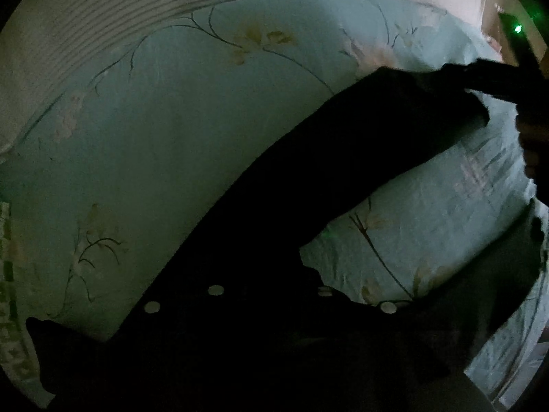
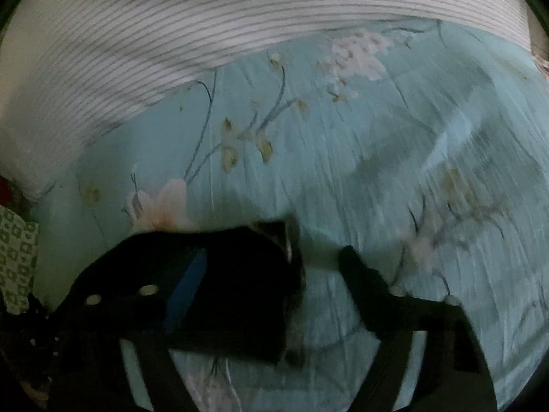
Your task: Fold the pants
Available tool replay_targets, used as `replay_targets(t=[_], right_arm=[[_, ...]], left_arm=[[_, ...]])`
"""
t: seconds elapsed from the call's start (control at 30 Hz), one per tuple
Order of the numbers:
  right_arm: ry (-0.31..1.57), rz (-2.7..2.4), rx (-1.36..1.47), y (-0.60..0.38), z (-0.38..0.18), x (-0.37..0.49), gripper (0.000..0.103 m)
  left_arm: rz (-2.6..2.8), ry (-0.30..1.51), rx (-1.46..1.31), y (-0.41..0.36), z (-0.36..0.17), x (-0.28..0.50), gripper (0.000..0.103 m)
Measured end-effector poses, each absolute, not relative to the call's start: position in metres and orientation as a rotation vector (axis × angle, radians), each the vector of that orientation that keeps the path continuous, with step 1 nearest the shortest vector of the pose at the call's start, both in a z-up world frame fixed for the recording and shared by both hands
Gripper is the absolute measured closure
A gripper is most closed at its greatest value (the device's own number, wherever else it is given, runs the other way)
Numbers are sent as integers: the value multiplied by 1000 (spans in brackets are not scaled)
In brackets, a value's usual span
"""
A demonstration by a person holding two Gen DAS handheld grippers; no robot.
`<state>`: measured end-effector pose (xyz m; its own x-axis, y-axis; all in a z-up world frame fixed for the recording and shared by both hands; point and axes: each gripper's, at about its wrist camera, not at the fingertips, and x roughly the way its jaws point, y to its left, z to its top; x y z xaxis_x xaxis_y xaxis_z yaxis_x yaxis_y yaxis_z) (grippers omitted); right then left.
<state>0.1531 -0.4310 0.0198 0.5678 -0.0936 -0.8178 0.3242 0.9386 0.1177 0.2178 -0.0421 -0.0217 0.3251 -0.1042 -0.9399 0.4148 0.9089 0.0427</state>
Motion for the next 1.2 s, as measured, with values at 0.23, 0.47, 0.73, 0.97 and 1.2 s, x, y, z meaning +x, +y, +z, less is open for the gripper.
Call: replay_targets(t=[0.23, 0.47, 0.73, 0.97, 1.2], right_arm=[[909, -154, 305, -435, 29, 157, 95], [838, -58, 292, -430, 57, 133, 96], [818, 81, 216, -422, 83, 70, 96], [887, 123, 163, -413, 77, 21, 96], [946, 102, 79, -399, 75, -31, 96]], left_arm=[[-381, 1187, 214, -18, -5, 217, 93], [-418, 1158, 150, -10, 13, 197, 96], [-491, 1142, 147, -18, 27, 167, 96], [-548, 1146, 186, -20, 29, 124, 96], [-580, 1149, 209, -16, 31, 84, 96]])
